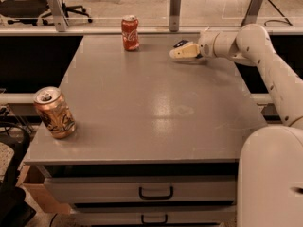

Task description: Move rxbar blueberry near orange can

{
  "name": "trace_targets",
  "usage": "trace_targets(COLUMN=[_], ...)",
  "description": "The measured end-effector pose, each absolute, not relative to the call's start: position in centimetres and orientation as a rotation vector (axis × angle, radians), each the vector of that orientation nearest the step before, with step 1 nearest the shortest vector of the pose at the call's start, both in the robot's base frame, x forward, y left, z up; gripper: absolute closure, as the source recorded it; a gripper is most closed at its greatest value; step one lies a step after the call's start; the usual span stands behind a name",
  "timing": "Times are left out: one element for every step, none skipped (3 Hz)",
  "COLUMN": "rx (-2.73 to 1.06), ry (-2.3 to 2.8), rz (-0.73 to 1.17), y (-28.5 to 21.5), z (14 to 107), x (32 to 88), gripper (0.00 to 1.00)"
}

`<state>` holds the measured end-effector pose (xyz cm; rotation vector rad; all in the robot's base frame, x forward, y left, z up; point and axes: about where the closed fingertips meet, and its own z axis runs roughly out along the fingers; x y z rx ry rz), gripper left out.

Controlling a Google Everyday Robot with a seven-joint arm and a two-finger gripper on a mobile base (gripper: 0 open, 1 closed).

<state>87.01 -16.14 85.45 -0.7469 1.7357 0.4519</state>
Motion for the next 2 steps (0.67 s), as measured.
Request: trace_targets(rx=[-0.72,-0.688], ry=[1.758,1.77], rz=[0.477,0.497], y=[-15.8,-15.8], z=[83.3,81.8], x=[87.5,87.4], gripper=[0.0,0.17])
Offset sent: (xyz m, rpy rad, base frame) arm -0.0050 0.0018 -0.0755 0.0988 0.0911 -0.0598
